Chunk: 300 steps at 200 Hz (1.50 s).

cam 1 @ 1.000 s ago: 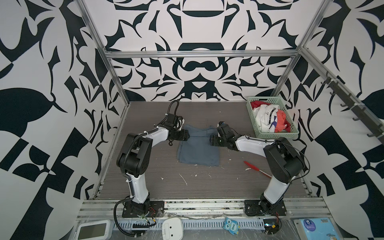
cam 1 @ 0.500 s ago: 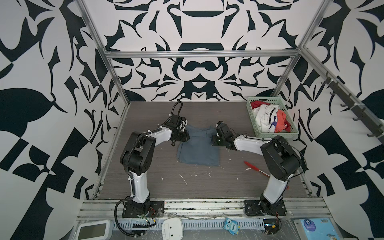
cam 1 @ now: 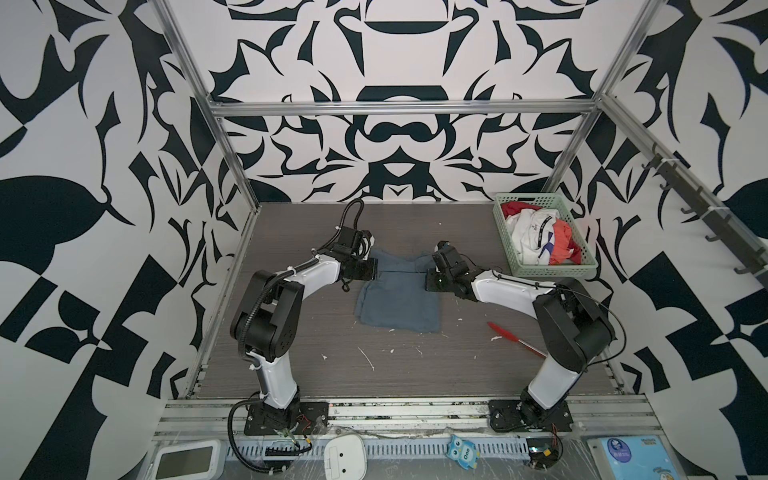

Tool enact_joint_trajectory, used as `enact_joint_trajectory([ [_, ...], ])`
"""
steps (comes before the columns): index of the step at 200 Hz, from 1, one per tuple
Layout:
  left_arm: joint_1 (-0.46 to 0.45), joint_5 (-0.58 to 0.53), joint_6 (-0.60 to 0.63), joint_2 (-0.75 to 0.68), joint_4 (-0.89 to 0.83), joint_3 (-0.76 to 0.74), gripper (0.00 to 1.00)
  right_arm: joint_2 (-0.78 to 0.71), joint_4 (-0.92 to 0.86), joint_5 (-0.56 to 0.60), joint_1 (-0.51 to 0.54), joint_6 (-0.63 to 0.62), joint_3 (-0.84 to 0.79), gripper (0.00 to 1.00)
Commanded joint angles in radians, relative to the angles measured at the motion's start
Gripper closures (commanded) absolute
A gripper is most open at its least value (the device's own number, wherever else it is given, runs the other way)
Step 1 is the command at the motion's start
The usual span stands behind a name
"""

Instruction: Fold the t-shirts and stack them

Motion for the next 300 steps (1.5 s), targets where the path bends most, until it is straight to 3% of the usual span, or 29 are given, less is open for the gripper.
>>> enact_joint_trajectory([
  [1,-0.009,0.005,-0.022,-0.073,-0.002,-0.046,1.0,-0.084,-0.02,0.071,0.025,-0.019,-0.004,1.0],
  [40,-0.016,0.019,-0.041,-0.175,-0.005,-0.089,1.0,-0.144,-0.041,0.121,0.048,-0.022,-0.019,1.0],
  [55,-0.016,0.022,-0.043,-0.193,-0.005,-0.091,1.0,-0.139,-0.068,0.139,0.047,-0.014,-0.014,0.85],
  [88,-0.016,0.03,-0.056,-0.178,0.013,-0.093,1.0,-0.096,-0.081,0.139,0.055,0.014,-0.026,0.79],
  [120,-0.016,0.044,-0.064,-0.147,0.026,-0.093,1.0,-0.074,-0.079,0.16,0.073,0.028,-0.018,0.82],
  [142,-0.016,0.045,-0.067,-0.144,0.028,-0.095,1.0,-0.077,-0.115,0.195,0.091,0.021,0.005,0.78],
  [155,-0.016,0.042,-0.065,-0.144,0.03,-0.094,1.0,-0.08,-0.117,0.195,0.096,0.014,0.007,0.8],
  [183,-0.016,0.043,-0.072,-0.163,0.024,-0.082,1.0,-0.097,-0.108,0.208,0.098,0.016,0.014,0.98],
  [231,-0.016,0.05,-0.064,-0.207,-0.008,0.004,1.0,-0.19,-0.101,0.238,0.094,-0.029,0.078,1.0],
  [300,0.04,0.101,-0.062,0.058,-0.004,0.178,1.0,0.116,-0.155,0.155,0.013,-0.091,0.303,1.0],
])
